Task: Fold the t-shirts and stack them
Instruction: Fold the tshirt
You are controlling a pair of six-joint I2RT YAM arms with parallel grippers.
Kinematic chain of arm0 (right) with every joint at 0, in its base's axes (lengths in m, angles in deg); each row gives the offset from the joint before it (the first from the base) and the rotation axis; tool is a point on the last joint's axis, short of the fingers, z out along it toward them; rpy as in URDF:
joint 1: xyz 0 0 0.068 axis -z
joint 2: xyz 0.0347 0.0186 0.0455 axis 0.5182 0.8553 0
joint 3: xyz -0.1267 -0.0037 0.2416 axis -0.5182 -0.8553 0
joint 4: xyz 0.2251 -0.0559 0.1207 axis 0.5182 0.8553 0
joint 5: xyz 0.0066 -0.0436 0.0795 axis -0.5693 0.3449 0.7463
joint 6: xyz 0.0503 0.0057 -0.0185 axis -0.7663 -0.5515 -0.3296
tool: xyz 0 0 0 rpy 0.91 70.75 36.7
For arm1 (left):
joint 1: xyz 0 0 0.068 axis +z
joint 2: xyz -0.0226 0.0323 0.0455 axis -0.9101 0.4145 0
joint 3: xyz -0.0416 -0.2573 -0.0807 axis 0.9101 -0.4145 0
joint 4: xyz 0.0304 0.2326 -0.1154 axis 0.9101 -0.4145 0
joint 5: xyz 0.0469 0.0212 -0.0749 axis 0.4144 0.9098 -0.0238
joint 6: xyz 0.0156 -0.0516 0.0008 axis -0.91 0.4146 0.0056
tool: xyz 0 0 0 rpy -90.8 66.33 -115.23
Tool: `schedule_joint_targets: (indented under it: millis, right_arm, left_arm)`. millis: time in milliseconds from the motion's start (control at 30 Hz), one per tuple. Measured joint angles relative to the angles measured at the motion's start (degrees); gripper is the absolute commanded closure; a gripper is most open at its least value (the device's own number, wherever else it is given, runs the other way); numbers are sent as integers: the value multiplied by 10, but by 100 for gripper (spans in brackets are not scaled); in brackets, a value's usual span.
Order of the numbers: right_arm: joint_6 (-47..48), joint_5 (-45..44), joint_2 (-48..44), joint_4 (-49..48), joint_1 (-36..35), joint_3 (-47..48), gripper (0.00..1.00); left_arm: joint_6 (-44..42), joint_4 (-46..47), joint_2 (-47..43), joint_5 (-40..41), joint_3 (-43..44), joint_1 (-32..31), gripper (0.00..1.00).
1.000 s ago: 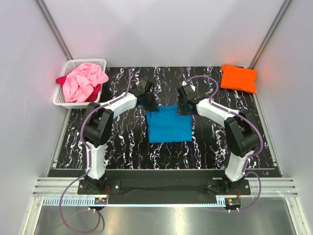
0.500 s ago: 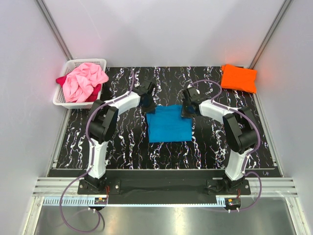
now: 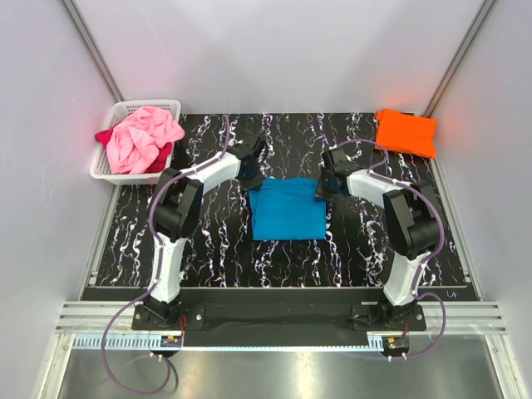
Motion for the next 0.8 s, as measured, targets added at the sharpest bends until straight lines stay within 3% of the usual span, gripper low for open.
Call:
schedule_joint_targets:
  millis: [233,467,633,800]
  right_arm:
    - [1,-26,-24,11,22,-18,94]
    - [13,-38,-78,38,66,-52,68]
    - [22,-30,-132,42,68,-80,35]
    - [26,39,-192,2,89,-146,27]
  left_arm:
    - [-3,-12,0,21,0,5,98]
    - [-31,-25,-6,33,-2,17,82]
    - [-53,-21,-63,41,-41,19,56]
    - [-62,-15,-178,57,-101,19,46]
